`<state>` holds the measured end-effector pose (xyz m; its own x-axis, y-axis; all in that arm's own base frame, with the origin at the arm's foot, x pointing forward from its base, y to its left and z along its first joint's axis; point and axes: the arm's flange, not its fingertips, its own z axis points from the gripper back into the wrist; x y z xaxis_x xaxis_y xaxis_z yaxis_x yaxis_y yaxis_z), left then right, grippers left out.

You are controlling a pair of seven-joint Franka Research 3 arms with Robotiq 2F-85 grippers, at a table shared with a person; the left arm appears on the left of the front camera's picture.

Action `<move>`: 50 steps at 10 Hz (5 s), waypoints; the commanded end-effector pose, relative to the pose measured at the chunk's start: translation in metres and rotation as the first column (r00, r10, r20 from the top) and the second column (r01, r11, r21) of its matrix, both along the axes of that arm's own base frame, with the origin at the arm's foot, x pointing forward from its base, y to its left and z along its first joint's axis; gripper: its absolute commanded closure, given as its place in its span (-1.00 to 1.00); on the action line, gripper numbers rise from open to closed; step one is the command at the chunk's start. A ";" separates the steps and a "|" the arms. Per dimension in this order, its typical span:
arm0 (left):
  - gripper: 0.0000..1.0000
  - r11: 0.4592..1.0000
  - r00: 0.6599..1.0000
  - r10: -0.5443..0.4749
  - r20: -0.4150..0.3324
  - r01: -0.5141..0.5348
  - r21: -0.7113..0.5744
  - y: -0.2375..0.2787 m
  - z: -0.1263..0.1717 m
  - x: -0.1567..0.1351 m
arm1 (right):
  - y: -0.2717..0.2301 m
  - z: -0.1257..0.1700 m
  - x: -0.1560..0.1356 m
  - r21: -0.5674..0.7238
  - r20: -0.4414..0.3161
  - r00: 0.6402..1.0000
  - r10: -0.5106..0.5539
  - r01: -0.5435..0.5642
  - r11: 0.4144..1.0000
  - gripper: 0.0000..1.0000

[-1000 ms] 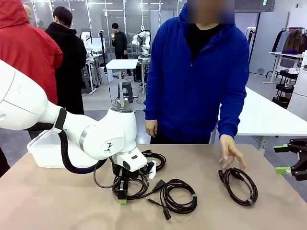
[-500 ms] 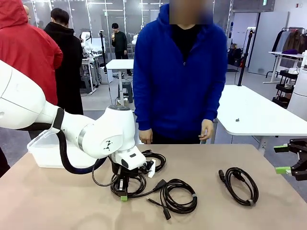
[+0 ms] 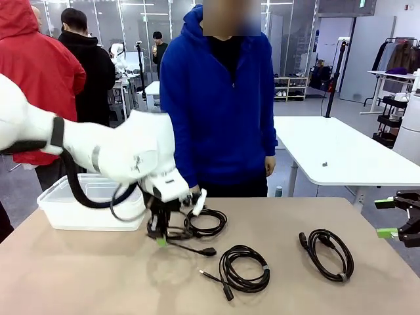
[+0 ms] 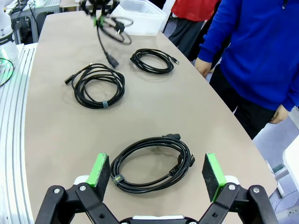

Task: Organize and store the cables.
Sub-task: Place the Power Cable into the Organizing box.

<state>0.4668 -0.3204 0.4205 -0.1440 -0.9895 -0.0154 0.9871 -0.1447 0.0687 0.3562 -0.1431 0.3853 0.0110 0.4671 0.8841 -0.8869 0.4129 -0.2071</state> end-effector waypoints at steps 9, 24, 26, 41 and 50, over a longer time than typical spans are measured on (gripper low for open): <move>0.90 0.993 0.984 0.074 0.164 -0.088 0.077 0.077 0.127 0.027 | 0.000 0.001 -0.001 -0.011 -0.012 1.000 -0.003 0.003 1.000 -1.00; 0.64 0.975 0.903 0.213 0.372 -0.222 -0.020 0.239 0.125 0.053 | 0.000 0.001 -0.001 -0.011 -0.012 1.000 -0.003 0.003 1.000 -1.00; 0.64 0.969 0.899 0.238 0.368 -0.248 -0.021 0.261 0.109 0.075 | 0.000 0.001 -0.001 -0.011 -0.012 1.000 -0.003 0.003 1.000 -1.00; -1.00 0.934 0.924 0.349 0.155 -0.356 0.015 0.305 0.009 0.151 | 0.000 0.001 -0.001 -0.011 -0.012 1.000 -0.003 0.003 1.000 -1.00; -1.00 0.931 0.919 0.355 0.170 -0.363 0.017 0.301 0.005 0.153 | 0.000 0.001 -0.001 -0.011 -0.012 1.000 -0.003 0.003 1.000 -1.00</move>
